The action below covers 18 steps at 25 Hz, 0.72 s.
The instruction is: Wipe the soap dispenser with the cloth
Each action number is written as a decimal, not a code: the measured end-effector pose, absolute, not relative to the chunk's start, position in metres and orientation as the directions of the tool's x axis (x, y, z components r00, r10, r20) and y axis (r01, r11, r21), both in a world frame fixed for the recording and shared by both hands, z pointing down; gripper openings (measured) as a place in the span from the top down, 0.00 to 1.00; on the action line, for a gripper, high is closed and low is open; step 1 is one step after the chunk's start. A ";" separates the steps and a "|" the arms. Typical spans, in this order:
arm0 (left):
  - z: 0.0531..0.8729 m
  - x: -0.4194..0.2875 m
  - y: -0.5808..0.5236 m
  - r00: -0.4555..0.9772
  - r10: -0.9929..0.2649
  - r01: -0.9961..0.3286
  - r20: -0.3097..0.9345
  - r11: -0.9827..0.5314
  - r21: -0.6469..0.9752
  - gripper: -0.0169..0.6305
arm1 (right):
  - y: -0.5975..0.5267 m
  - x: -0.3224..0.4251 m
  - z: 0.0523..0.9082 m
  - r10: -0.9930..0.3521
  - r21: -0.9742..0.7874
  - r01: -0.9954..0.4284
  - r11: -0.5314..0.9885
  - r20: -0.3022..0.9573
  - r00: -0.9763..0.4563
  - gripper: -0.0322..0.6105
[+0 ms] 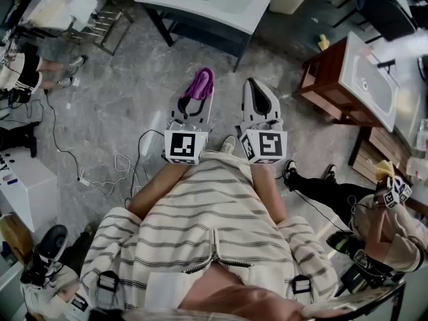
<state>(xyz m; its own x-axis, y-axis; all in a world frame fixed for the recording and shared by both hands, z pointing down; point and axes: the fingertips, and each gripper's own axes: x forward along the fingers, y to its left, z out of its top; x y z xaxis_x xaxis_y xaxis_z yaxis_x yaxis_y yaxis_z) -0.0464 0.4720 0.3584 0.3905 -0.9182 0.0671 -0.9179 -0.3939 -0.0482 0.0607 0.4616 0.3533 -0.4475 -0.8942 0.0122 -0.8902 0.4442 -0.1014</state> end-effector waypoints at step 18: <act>0.368 0.014 0.467 0.352 -0.933 -0.932 0.078 -0.357 -0.060 0.78 | 0.452 0.108 0.360 -0.852 -0.155 -0.841 0.518 -0.007 -0.523 0.95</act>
<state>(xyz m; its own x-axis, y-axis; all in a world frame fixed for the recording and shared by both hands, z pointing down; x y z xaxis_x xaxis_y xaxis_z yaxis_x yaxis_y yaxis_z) 0.0136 0.4666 0.3684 0.3520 -0.9327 0.0782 -0.9323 -0.3568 -0.0598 0.1079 0.4515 0.3599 -0.5233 -0.8521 -0.0068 -0.8412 0.5178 -0.1555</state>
